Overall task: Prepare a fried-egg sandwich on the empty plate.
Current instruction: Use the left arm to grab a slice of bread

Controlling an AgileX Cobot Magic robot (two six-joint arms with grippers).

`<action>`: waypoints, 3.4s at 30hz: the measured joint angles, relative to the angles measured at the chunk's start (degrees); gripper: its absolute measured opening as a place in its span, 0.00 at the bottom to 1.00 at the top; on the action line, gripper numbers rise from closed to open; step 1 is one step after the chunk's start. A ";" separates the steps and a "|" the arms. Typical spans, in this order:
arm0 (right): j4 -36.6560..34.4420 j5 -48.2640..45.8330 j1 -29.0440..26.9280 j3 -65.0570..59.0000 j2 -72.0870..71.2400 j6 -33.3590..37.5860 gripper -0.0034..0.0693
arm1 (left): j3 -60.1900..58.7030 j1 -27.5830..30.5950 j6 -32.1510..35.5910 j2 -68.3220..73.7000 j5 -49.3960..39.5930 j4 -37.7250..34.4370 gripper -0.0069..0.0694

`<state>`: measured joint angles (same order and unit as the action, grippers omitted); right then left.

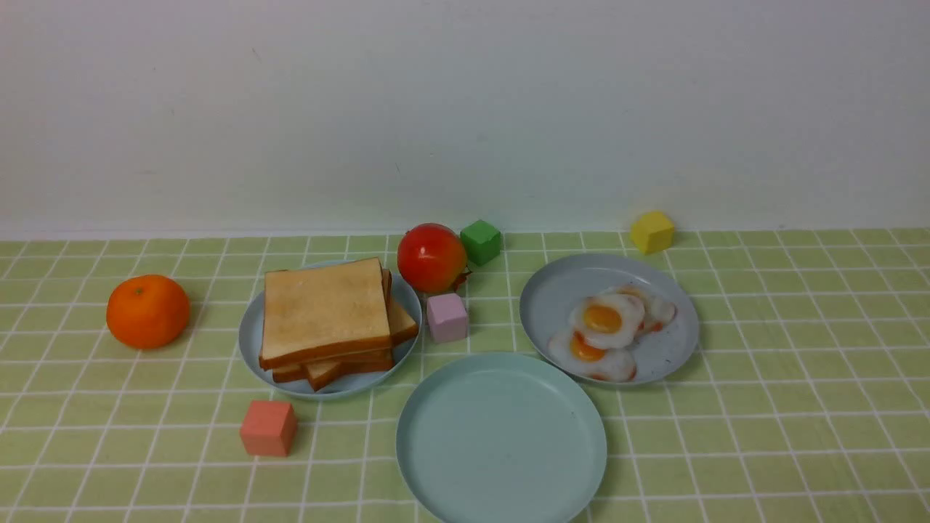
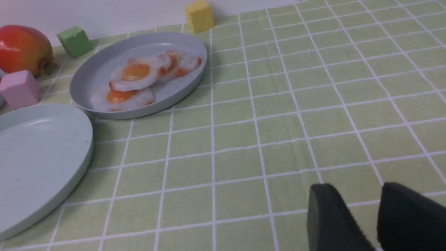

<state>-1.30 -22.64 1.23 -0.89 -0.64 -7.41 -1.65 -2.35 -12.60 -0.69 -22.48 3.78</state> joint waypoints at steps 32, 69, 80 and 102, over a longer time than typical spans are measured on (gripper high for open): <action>0.00 0.25 0.00 0.00 0.00 0.00 0.37 | 0.00 0.00 0.00 0.00 0.19 -0.06 0.40; -2.38 33.97 0.00 33.15 15.55 -9.18 0.38 | 32.94 0.00 -16.44 13.45 33.28 -1.39 0.40; 0.88 3.75 0.00 52.41 38.87 -9.13 0.38 | 53.05 0.00 -27.42 45.08 -6.44 -0.37 0.40; -21.94 -18.29 7.32 51.36 56.07 16.16 0.38 | 73.51 6.94 24.93 96.71 -24.51 -40.76 0.40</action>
<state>-23.24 -40.93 8.55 50.47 55.43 8.75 71.86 4.60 12.34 96.02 -46.99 -36.98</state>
